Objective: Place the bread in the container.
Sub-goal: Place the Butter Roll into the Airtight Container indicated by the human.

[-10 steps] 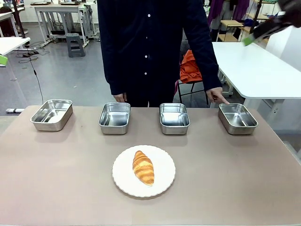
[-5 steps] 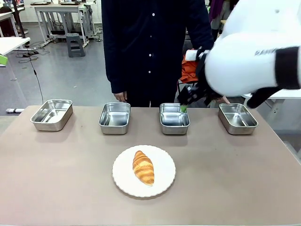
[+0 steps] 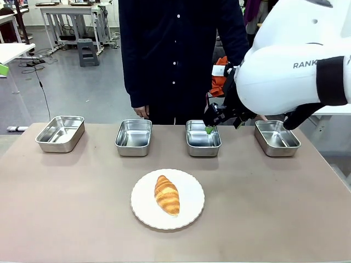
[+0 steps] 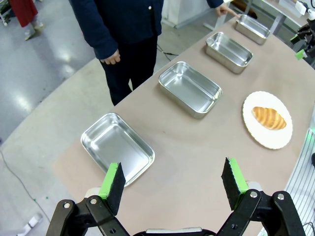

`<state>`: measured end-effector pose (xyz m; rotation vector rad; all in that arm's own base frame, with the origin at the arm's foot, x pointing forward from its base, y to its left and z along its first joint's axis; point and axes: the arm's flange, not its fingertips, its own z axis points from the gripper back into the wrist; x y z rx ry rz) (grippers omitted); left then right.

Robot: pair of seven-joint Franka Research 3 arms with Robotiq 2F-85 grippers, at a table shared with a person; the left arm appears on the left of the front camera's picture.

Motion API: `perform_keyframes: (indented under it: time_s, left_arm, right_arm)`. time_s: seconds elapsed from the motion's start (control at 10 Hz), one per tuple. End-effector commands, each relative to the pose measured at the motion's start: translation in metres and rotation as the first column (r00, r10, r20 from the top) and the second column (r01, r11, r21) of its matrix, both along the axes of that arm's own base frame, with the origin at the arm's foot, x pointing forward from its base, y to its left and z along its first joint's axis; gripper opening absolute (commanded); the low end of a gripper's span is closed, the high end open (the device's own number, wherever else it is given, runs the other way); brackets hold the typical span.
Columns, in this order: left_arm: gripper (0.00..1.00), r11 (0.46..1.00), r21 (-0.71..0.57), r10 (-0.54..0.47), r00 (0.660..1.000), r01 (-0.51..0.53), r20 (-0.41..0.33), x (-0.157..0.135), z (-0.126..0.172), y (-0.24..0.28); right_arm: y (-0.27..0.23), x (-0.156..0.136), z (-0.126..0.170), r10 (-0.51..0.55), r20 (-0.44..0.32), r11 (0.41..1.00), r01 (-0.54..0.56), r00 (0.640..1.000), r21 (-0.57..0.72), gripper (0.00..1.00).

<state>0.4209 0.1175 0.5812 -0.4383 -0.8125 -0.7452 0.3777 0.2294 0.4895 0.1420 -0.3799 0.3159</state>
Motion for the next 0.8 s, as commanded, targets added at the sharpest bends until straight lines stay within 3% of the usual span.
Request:
perform_keyframes:
  time_s: [0.0, 0.4, 0.7]
  left_arm:
    - [1.00, 1.000, -0.008, -0.001, 1.000, 0.001, 0.009, -0.001, 0.000, 0.000]
    - [1.00, 1.000, -0.008, -0.001, 1.000, 0.001, 0.009, -0.001, 0.000, 0.000]
    - [1.00, 1.000, -0.008, -0.001, 1.000, 0.001, 0.009, -0.001, 0.000, 0.000]
  right_arm:
    - [0.000, 0.001, -0.001, -0.005, -0.007, 1.000, 0.005, 1.000, 0.007, 1.00]
    - [0.098, -0.023, -0.054, -0.091, -0.111, 0.995, 0.094, 0.990, 0.026, 1.00]
    - [0.160, -0.037, -0.097, -0.045, -0.175, 0.999, 0.041, 0.983, -0.026, 1.00]
